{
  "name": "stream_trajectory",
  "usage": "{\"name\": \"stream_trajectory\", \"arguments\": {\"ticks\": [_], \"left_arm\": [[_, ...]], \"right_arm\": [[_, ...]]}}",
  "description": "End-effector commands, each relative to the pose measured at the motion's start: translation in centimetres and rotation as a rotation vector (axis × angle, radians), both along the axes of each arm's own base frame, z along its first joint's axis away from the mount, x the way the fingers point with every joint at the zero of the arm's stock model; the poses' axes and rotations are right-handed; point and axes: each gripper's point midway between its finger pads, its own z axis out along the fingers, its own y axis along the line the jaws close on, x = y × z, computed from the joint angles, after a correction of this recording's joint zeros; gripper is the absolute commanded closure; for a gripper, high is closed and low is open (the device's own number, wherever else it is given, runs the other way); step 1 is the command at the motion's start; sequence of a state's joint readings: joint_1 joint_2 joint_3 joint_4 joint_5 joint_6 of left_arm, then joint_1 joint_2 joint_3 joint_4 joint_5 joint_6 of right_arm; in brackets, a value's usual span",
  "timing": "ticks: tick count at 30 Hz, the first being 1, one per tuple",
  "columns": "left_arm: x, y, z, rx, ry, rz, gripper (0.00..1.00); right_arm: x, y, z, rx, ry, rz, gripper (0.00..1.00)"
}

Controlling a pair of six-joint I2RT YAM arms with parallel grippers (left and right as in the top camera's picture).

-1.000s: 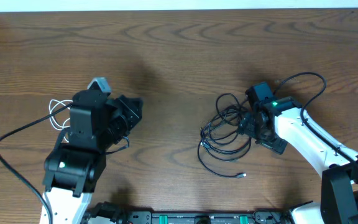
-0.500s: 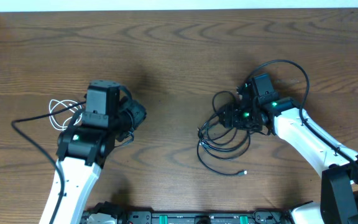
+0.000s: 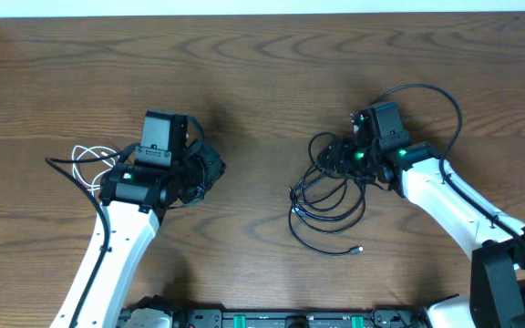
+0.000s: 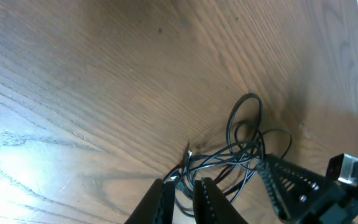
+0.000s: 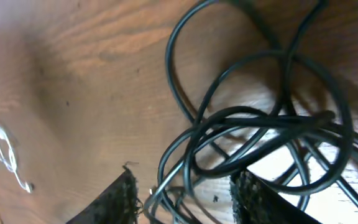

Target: Untangle cables

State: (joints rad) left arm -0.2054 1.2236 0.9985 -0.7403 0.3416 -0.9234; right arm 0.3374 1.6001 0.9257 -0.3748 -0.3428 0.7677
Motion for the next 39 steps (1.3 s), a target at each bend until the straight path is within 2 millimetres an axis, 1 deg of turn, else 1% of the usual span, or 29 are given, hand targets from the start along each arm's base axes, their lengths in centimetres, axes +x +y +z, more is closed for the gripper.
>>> {"name": "stream_trajectory", "arguments": {"ticks": [1,6,9,12,14,15,16,18,20,21,22,23,24,25,27,30,32,34,37,39], "left_arm": [[0.1,-0.2,0.3,-0.015,0.003,0.001,0.83],[0.1,-0.1,0.3,-0.014,0.004,0.001,0.83],[0.1,-0.1,0.3,-0.014,0.003,0.001,0.83],[0.1,-0.2,0.3,-0.014,0.003,0.001,0.84],[0.1,-0.2,0.3,-0.014,0.003,0.001,0.83],[0.1,-0.2,0.3,-0.014,0.004,0.001,0.83],[0.1,-0.2,0.3,-0.014,0.004,0.001,0.83],[0.1,-0.2,0.3,-0.014,0.004,0.001,0.83],[0.0,-0.1,0.3,-0.013,0.009,0.001,0.83],[-0.1,-0.1,0.2,-0.013,0.011,0.000,0.83],[-0.1,-0.1,0.2,-0.012,0.014,0.000,0.83],[-0.1,-0.1,0.2,-0.012,0.014,0.000,0.76],[-0.1,-0.1,0.2,-0.012,0.014,0.000,0.75],[-0.1,-0.1,0.2,-0.012,0.014,0.000,0.73],[-0.1,-0.1,0.2,-0.012,0.014,0.000,0.73],[-0.1,-0.1,0.2,-0.012,0.014,0.000,0.71],[-0.2,-0.4,0.3,-0.030,0.016,-0.010,0.62],[-0.1,-1.2,0.8,-0.066,0.002,-0.043,0.56],[0.7,-3.6,2.8,-0.140,-0.139,-0.230,0.53],[1.3,-4.7,4.1,-0.183,-0.208,-0.287,0.48]], "right_arm": [[1.1,-1.6,-0.5,-0.010,0.052,-0.228,0.56],[1.6,-2.6,-0.9,-0.026,0.068,-0.352,0.56],[2.8,-3.1,-0.7,-0.029,0.026,-0.401,0.59],[3.9,-2.6,-0.5,0.002,-0.002,-0.415,0.64],[3.9,-2.3,-1.1,0.017,0.020,-0.438,0.72],[3.8,-2.2,-1.6,0.018,0.034,-0.437,0.79],[3.8,-2.1,-2.0,0.019,0.044,-0.430,0.85],[3.7,-1.5,-2.8,0.018,0.051,-0.370,0.99],[3.9,-0.2,-3.2,0.017,0.003,-0.236,0.99],[4.2,1.2,-2.9,0.044,-0.052,-0.118,0.99],[4.4,2.5,-2.4,0.087,-0.100,-0.015,0.99],[4.4,4.3,-1.3,0.151,-0.166,0.116,0.99],[4.0,5.9,0.0,0.217,-0.239,0.244,0.99],[3.2,7.8,2.4,0.321,-0.354,0.429,0.99],[1.9,9.1,5.3,0.447,-0.457,0.584,0.99],[0.4,9.2,8.9,0.599,-0.544,0.720,0.99],[-0.4,8.6,10.5,0.660,-0.569,0.766,0.99],[-0.8,8.1,11.8,0.686,-0.586,0.787,0.99],[-1.5,7.9,13.7,0.700,-0.624,0.813,0.99],[-2.0,7.8,15.3,0.695,-0.668,0.828,0.99]]}}
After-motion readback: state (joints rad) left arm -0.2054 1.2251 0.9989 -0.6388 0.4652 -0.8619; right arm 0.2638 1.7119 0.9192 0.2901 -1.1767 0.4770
